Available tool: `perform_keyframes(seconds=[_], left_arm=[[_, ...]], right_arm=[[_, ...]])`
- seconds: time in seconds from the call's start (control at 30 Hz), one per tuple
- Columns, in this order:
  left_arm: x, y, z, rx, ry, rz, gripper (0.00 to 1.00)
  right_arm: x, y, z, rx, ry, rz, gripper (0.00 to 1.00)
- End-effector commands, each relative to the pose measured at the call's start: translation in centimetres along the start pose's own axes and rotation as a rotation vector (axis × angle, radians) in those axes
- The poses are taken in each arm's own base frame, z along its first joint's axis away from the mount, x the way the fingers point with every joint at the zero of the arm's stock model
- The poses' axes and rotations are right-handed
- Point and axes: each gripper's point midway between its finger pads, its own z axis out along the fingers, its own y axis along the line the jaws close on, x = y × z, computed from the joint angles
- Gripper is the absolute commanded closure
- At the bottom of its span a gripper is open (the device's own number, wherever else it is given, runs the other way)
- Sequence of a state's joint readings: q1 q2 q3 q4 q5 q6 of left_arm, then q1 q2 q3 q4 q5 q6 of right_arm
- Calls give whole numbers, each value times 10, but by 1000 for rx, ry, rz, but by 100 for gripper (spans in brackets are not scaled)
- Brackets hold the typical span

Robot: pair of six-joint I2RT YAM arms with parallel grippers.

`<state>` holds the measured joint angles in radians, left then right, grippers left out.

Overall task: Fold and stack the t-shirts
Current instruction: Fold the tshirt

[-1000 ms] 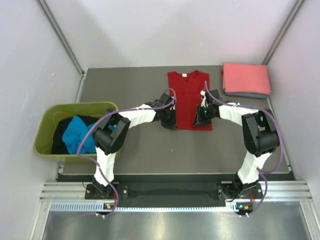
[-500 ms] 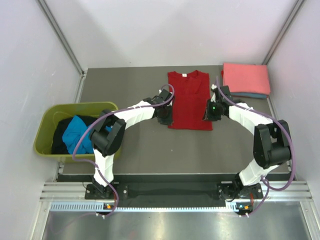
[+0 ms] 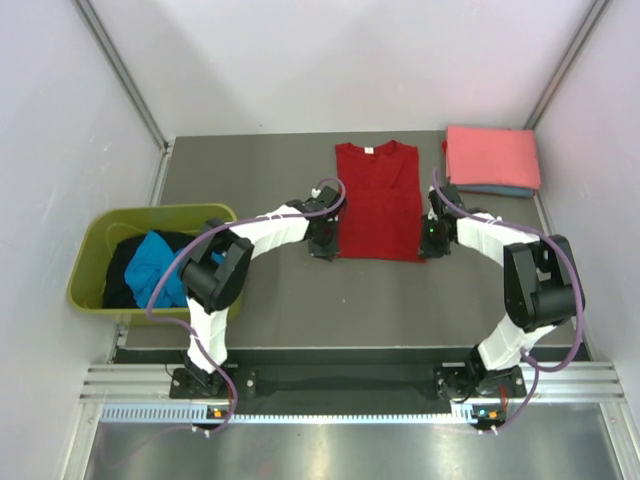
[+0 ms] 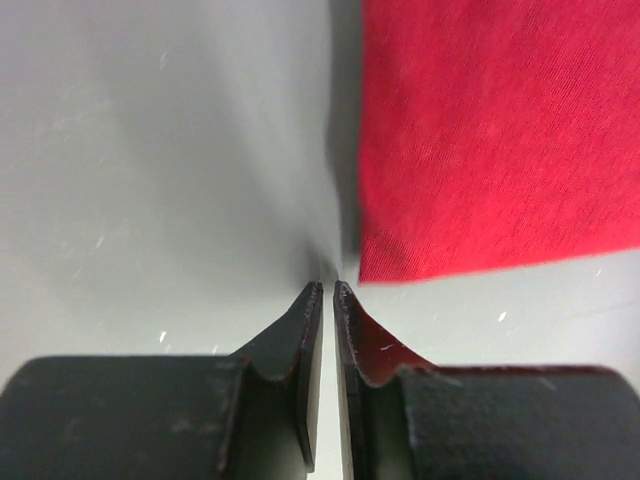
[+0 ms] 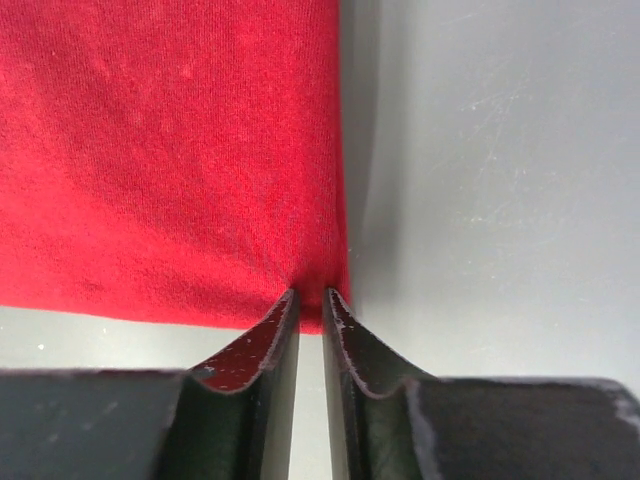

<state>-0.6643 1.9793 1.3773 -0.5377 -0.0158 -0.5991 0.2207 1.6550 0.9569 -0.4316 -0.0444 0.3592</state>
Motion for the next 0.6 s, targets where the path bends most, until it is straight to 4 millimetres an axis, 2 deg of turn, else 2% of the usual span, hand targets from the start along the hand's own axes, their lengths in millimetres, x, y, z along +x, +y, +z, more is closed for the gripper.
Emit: perform_keyframes(seconds=[0.0, 0.07, 0.2, 0.4, 0.57], left_arm=[[-19, -6, -40, 12, -55, 7, 84], [-26, -11, -50, 49, -65, 6, 78], [-31, -17, -53, 164, -27, -26, 66], [-30, -26, -34, 276, 37, -54, 60], [-31, -28, -18, 288, 44, -57, 60]], right_arm=[[-16, -9, -14, 54, -48, -9, 81], [-21, -6, -22, 38, -66, -2, 78], [-26, -5, -36, -19, -81, 32, 66], [-22, -8, -29, -135, -39, 96, 58], [-18, -9, -19, -196, -18, 119, 58]])
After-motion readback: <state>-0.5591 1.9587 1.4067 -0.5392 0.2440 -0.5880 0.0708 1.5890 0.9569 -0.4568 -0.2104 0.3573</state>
